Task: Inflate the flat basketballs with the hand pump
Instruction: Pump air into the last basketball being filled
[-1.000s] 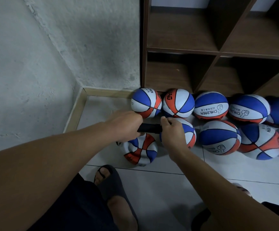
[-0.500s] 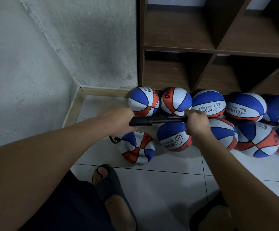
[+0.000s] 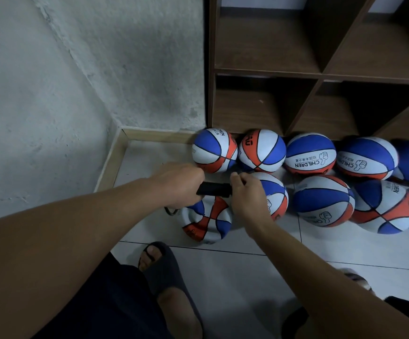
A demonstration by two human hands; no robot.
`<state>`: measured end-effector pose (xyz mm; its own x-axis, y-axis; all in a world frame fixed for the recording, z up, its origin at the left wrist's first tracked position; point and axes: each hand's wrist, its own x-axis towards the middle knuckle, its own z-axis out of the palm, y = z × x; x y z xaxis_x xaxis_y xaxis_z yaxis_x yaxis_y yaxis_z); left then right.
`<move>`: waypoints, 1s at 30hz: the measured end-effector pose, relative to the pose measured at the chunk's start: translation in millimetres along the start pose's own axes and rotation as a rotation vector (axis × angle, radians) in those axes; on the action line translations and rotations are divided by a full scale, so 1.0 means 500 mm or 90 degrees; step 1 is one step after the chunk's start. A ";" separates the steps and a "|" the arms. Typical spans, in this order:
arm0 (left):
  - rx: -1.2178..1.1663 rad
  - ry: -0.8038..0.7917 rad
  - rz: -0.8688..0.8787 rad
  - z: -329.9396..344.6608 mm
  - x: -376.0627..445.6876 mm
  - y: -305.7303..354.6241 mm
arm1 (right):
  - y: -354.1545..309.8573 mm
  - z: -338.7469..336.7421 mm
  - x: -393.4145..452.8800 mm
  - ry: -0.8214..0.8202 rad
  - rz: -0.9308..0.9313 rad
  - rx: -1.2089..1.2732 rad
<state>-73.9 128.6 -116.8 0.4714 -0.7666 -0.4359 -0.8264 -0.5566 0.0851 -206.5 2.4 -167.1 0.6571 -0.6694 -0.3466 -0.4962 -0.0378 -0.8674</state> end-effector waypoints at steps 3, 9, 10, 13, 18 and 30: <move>0.003 0.007 0.013 -0.003 -0.001 -0.007 | -0.006 -0.009 0.003 -0.020 -0.021 -0.010; -0.027 0.036 0.000 -0.013 -0.001 -0.027 | -0.004 -0.080 0.056 0.008 0.037 -0.001; -0.038 0.034 -0.010 -0.013 -0.001 -0.037 | 0.001 -0.105 0.071 0.037 0.058 0.013; -0.049 0.029 -0.020 -0.010 -0.002 -0.052 | 0.016 -0.164 0.097 0.083 0.063 0.010; 0.000 0.032 -0.024 -0.004 -0.001 -0.027 | 0.019 -0.106 0.057 0.128 0.034 -0.016; 0.043 0.026 0.009 -0.001 -0.006 0.013 | 0.007 0.004 -0.013 0.076 -0.068 -0.038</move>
<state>-80.7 127.2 -114.6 0.4712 -0.7873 -0.3977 -0.8509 -0.5245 0.0300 -211.1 8.1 -168.7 0.6372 -0.7427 -0.2060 -0.4627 -0.1548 -0.8729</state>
